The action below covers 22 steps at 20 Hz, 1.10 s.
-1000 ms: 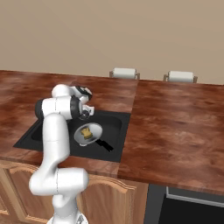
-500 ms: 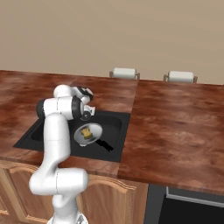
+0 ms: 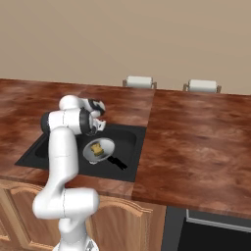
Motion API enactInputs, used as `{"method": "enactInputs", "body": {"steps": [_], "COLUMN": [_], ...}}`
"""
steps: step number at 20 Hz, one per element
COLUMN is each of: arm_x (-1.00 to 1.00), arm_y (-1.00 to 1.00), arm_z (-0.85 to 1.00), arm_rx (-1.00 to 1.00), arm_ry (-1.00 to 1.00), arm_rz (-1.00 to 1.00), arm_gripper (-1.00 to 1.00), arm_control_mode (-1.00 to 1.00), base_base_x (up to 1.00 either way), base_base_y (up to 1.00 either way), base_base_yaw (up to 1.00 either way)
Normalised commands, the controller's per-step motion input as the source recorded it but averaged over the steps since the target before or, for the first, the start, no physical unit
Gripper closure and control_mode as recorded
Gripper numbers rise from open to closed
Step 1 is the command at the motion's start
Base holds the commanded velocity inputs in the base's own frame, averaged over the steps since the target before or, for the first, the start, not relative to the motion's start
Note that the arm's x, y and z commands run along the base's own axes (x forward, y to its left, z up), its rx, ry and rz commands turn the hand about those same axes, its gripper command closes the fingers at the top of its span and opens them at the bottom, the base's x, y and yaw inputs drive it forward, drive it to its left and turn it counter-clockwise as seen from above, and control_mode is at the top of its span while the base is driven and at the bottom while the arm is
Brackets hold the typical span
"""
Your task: Pick the pan and sponge and place them into the sink. Then turn on the water.
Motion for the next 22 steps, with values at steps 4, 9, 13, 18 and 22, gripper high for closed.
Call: {"method": "enactInputs", "body": {"steps": [4,9,13,18,22], "arm_x": [0.00,0.00,-0.02,-0.09,-0.11], "arm_y": [-0.52,-0.57,-0.62,-0.62,-0.62], "arm_z": [-0.52,-0.51,-0.48,-0.52,-0.54], "arm_rx": [0.02,0.02,0.01,0.01,0.01], "arm_ry": [0.00,0.01,0.04,0.08,0.09], "arm_rz": [-0.11,-0.09,-0.05,-0.03,-0.02], "arm_gripper": [1.00,1.00,1.00,1.00,1.00], "arm_control_mode": [-1.00,-1.00,-1.00,-1.00,-1.00], "base_base_x": [0.00,0.00,0.00,0.00,0.00], "base_base_y": [0.00,0.00,0.00,0.00,0.00], "base_base_yaw": [0.00,0.00,0.00,0.00,0.00]}}
